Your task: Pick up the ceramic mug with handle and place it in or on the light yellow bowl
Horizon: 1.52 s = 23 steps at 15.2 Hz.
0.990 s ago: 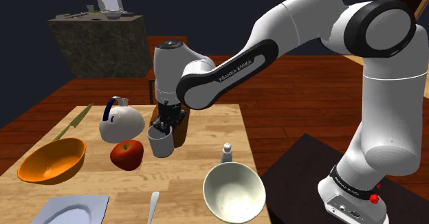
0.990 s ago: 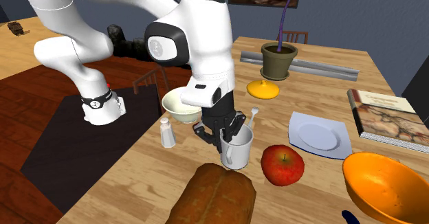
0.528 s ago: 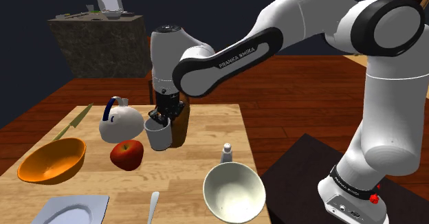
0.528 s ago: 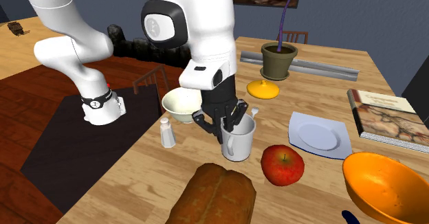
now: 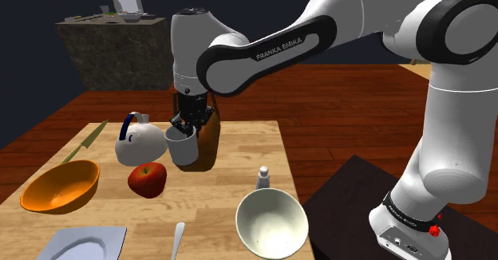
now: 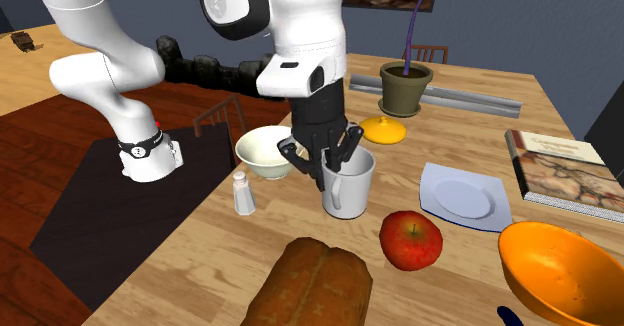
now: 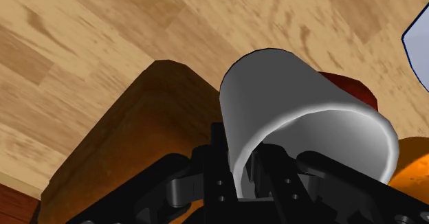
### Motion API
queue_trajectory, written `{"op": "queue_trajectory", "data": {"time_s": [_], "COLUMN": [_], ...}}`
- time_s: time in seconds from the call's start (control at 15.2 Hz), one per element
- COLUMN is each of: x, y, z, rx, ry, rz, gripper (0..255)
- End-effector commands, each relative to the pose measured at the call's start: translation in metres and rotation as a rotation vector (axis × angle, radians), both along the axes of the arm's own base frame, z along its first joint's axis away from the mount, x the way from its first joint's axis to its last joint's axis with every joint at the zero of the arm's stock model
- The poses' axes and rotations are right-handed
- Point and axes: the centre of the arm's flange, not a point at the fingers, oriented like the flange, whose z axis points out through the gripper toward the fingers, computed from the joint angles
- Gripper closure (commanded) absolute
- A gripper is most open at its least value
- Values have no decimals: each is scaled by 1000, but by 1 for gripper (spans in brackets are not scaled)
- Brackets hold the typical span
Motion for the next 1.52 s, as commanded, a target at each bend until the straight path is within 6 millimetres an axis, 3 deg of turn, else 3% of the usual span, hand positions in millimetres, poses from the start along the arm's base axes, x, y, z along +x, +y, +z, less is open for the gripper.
{"op": "queue_trajectory", "data": {"time_s": [0.0, 0.26, 1.45], "x": [0, 0, -224], "y": [0, 0, -77], "z": [12, 30, 49], "rx": [0, 0, 0], "ry": [0, 0, 0], "rz": [0, 0, 0], "gripper": [255, 255, 255]}}
